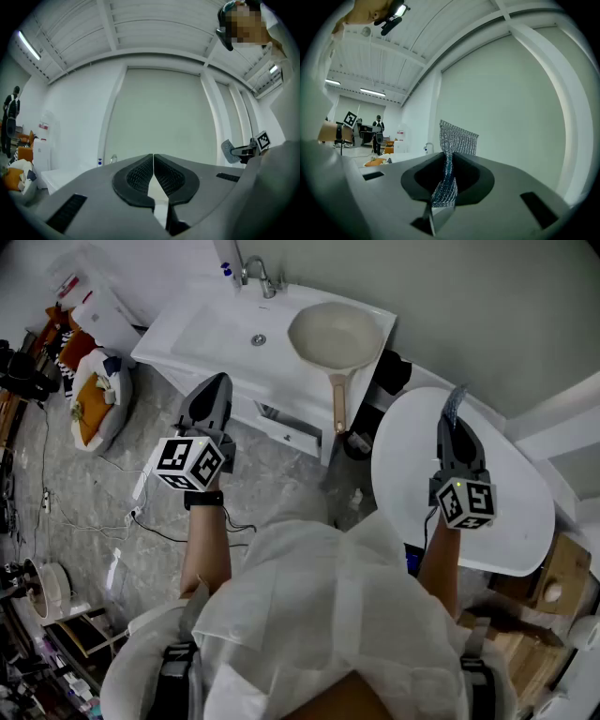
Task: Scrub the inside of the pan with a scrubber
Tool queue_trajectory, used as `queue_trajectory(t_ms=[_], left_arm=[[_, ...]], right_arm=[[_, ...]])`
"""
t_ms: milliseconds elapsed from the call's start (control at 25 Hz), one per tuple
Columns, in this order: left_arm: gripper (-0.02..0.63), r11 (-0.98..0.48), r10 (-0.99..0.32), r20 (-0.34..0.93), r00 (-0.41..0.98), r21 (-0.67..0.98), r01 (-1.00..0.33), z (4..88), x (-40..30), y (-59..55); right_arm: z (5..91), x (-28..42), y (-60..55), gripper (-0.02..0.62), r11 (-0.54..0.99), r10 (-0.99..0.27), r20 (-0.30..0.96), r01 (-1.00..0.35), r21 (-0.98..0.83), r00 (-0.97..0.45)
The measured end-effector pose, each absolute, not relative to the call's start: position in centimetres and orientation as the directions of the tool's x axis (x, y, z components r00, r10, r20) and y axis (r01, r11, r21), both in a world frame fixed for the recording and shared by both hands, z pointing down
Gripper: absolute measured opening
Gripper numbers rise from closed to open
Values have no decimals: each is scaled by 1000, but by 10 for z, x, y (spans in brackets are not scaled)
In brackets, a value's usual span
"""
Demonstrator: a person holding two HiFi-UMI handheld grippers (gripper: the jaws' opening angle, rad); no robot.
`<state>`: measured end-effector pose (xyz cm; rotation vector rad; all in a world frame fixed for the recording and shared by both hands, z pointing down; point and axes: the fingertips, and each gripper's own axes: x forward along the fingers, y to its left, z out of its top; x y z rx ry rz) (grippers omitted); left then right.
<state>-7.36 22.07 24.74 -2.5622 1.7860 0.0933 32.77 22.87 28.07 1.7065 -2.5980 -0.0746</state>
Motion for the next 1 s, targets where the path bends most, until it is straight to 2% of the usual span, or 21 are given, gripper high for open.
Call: queue_trajectory(t_ms=[680,1000], left_arm=[[18,-378,-925,-52,377,11,-926,247,-52,209],[18,-387,-922,-20,386,8,-922,258,-52,202]], right_arm=[[275,340,221,48,392,-919,1,-917,77,-393],[279,337,213,48,421,-907,-7,-907,9,-421]])
